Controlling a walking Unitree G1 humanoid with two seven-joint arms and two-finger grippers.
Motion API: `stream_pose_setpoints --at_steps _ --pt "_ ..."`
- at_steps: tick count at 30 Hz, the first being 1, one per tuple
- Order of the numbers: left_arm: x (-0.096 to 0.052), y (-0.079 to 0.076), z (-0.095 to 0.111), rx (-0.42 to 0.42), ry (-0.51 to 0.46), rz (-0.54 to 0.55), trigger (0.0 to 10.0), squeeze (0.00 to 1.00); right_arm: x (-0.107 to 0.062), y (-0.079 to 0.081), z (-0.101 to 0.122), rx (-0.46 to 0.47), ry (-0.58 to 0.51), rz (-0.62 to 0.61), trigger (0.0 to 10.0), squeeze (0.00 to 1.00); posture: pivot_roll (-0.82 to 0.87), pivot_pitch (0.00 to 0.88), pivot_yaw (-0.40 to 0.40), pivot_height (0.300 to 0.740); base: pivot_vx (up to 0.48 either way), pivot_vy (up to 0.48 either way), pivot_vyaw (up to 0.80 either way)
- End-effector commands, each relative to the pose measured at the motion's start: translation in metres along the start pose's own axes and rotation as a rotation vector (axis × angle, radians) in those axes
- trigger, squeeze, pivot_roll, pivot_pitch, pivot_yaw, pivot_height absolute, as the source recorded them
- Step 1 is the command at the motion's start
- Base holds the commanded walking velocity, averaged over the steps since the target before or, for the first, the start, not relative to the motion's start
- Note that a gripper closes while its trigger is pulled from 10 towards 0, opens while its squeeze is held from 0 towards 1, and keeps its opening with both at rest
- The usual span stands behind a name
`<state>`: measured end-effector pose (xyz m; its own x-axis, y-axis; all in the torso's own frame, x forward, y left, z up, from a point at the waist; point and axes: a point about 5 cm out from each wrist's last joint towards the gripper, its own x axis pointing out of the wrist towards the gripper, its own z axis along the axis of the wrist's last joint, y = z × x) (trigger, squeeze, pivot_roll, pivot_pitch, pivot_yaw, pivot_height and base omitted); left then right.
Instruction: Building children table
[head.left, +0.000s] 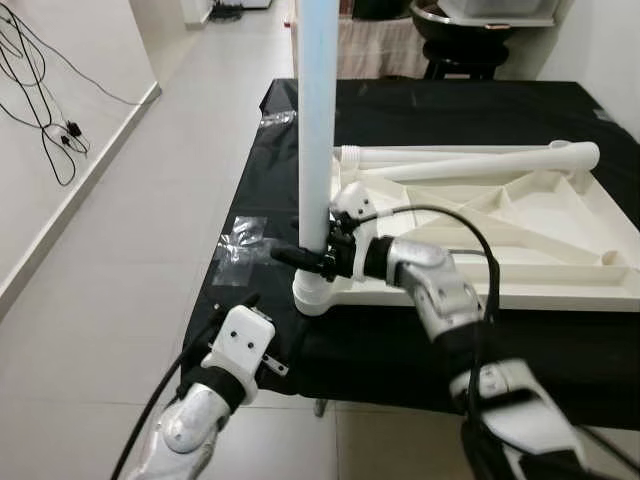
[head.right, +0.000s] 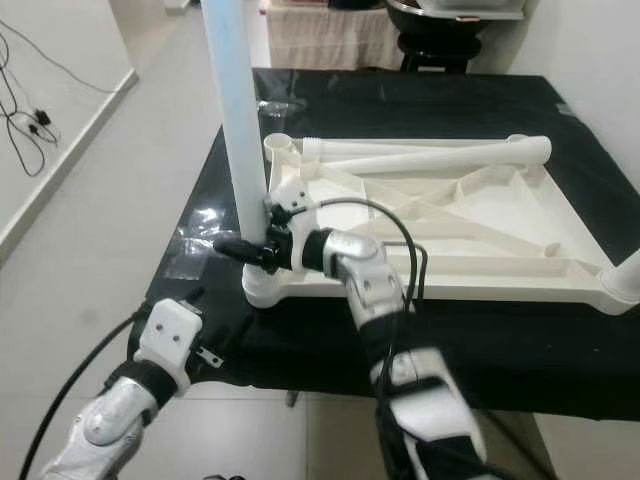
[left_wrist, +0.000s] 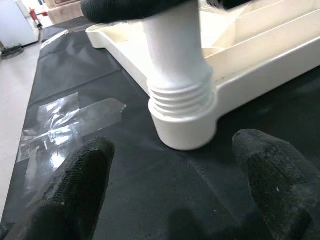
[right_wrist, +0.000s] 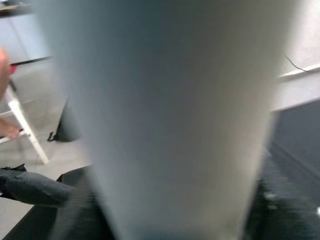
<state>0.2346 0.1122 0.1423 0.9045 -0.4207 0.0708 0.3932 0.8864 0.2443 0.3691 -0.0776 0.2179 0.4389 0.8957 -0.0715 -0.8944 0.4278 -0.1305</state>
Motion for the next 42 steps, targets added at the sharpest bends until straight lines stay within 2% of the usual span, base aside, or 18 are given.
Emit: stream_pose_setpoints --at_steps 1,11,13,15,19,20,22,23,29,30,31,32,35,36,38,40,41,42 --pt "-0.002 -0.002 -0.005 0.002 0.014 -0.003 10.0 0.0 -0.005 -0.003 -0.006 0.027 0.0 -0.008 0.0 0.0 0.16 0.19 -0.023 0.74 0.0 0.0 0.0" --pt "-0.02 -0.014 -0.003 -0.081 0.025 -0.056 10.0 0.0 -0.037 -0.005 -0.022 0.013 0.071 0.027 0.0 0.0 0.11 0.208 -0.023 0.74 0.0 0.0 0.0" --pt "-0.024 -0.017 -0.003 -0.079 0.029 -0.053 10.0 0.0 -0.046 0.001 -0.032 0.059 0.084 -0.074 0.0 0.0 0.1 0.217 -0.04 0.74 0.0 0.0 0.0" --pt "-0.029 -0.016 -0.005 -0.079 0.036 -0.028 10.0 0.0 -0.078 0.03 -0.065 0.202 0.178 -0.795 0.0 0.0 0.09 0.232 -0.04 0.74 0.0 0.0 0.0" --pt "-0.029 -0.016 -0.005 -0.079 0.036 -0.028 10.0 0.0 -0.078 0.03 -0.065 0.202 0.178 -0.795 0.0 0.0 0.09 0.232 -0.04 0.74 0.0 0.0 0.0" --pt "-0.03 -0.014 -0.007 -0.089 0.037 -0.013 10.0 0.0 -0.088 0.058 -0.078 0.247 0.248 -0.898 0.0 0.0 0.09 0.236 -0.025 0.74 0.0 0.0 0.0" --pt "-0.03 -0.014 -0.007 -0.089 0.037 -0.013 10.0 0.0 -0.088 0.058 -0.078 0.247 0.248 -0.898 0.0 0.0 0.09 0.236 -0.025 0.74 0.0 0.0 0.0" --pt "-0.028 -0.011 -0.009 -0.09 0.035 -0.008 10.0 0.0 -0.083 0.07 -0.08 0.232 0.26 -0.885 0.0 0.0 0.08 0.205 -0.006 0.74 0.0 0.0 0.0" --pt "-0.024 -0.009 -0.012 -0.087 0.035 -0.014 10.0 0.0 -0.069 0.069 -0.079 0.211 0.24 -0.81 0.0 0.0 0.09 0.186 0.006 0.74 0.0 0.0 0.0" --pt "-0.019 -0.006 -0.014 -0.084 0.034 -0.018 10.0 0.0 -0.055 0.063 -0.073 0.186 0.191 -0.747 10.0 0.0 0.1 0.174 0.004 0.74 0.0 0.0 0.0" --pt "-0.019 -0.006 -0.014 -0.084 0.034 -0.018 10.0 0.0 -0.055 0.063 -0.073 0.186 0.191 -0.747 10.0 0.0 0.1 0.174 0.004 0.74 0.0 0.0 0.0" --pt "-0.014 -0.005 -0.016 -0.088 0.038 -0.025 10.0 0.0 -0.045 0.053 -0.065 0.171 0.122 -0.684 10.0 1.0 0.1 0.166 0.003 0.74 0.0 0.0 0.0" --pt "-0.011 -0.004 -0.017 -0.098 0.04 -0.029 10.0 0.0 -0.036 0.047 -0.053 0.151 0.046 -0.557 10.0 1.0 0.1 0.158 -0.002 0.74 0.0 0.0 0.0" --pt "-0.009 -0.004 -0.017 -0.108 0.043 -0.03 10.0 0.0 -0.031 0.044 -0.04 0.117 -0.017 -0.388 10.0 1.0 0.11 0.151 -0.004 0.74 0.0 0.0 0.0" --pt "-0.007 -0.005 -0.017 -0.115 0.042 -0.034 10.0 0.0 -0.029 0.041 -0.03 0.078 -0.044 -0.238 10.0 1.0 0.11 0.15 -0.01 0.74 0.0 0.0 0.0" --pt "-0.007 -0.005 -0.017 -0.115 0.042 -0.034 10.0 0.0 -0.029 0.041 -0.03 0.078 -0.044 -0.238 10.0 1.0 0.11 0.15 -0.01 0.74 0.0 0.0 0.0" --pt "-0.006 -0.006 -0.017 -0.113 0.039 -0.037 10.0 0.0 -0.03 0.037 -0.023 0.02 -0.033 -0.16 10.0 0.0 0.11 0.146 -0.014 0.74 0.0 0.0 0.0" --pt "-0.006 -0.006 -0.017 -0.113 0.039 -0.037 10.0 0.0 -0.03 0.037 -0.023 0.02 -0.033 -0.16 10.0 0.0 0.11 0.146 -0.014 0.74 0.0 0.0 0.0"
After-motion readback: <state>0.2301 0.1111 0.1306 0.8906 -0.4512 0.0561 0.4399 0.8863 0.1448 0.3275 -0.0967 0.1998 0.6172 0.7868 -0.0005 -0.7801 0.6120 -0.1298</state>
